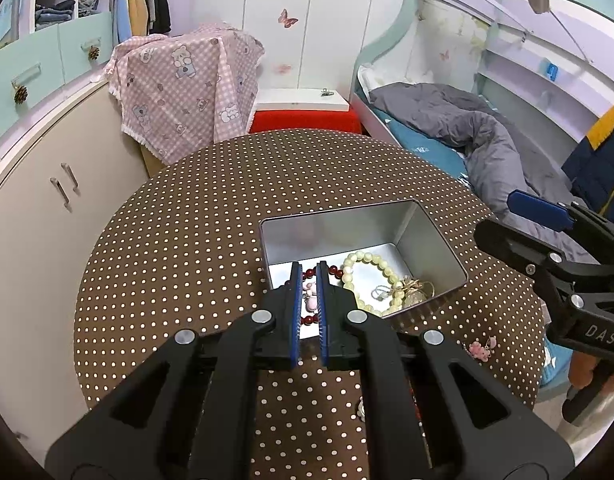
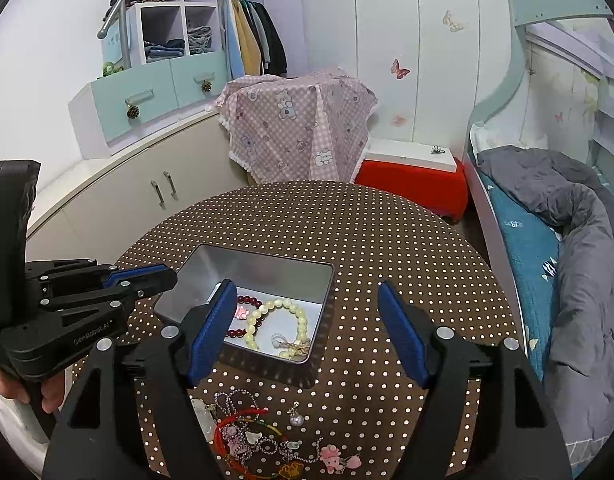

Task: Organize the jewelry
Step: 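Release the pink charm inside the box with the left tool, then withdraw both tools from the box toward the remaining jewelry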

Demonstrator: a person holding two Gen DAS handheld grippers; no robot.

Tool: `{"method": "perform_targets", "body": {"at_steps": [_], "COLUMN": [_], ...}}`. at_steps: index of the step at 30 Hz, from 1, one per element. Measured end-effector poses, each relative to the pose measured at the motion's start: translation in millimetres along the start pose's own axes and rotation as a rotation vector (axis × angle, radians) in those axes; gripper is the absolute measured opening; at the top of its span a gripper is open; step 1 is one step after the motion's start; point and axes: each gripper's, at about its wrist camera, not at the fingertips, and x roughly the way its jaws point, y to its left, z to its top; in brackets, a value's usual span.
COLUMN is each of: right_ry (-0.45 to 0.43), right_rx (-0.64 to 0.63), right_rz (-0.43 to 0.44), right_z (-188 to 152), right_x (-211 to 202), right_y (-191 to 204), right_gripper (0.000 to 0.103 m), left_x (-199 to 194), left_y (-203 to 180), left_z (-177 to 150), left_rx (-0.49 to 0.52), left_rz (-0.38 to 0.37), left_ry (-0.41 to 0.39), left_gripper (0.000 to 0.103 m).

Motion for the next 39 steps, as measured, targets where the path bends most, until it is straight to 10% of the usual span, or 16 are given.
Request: {"method": "perform_targets", "body": {"at_steps": [31,34,39], "right_ry": [0.009,0.028,0.066], "right_rx": [-0.082,-0.090,-0.094], "right_rz": [0.071,0.076,0.084], "right_z": [-41.2,-48.7,-60.2], "right_x": [-38.2,-36.8,-30.9], "right_y": [49.4,54.9,63.0], "right_gripper": [0.080,0.080,0.081], "left_x": [-61.9,-66.4,-77.3], "left_y": [35.5,37.2,33.1], "left_z": [-52.0,-59.9,-74.3], "left_rx": [-0.126,-0.128,-0.101], "left_rz": [0.103,0.111,0.120], "left_ry": [0.012,-0.004,-0.045], "left_gripper": [0.008,0.088,0.088]}}
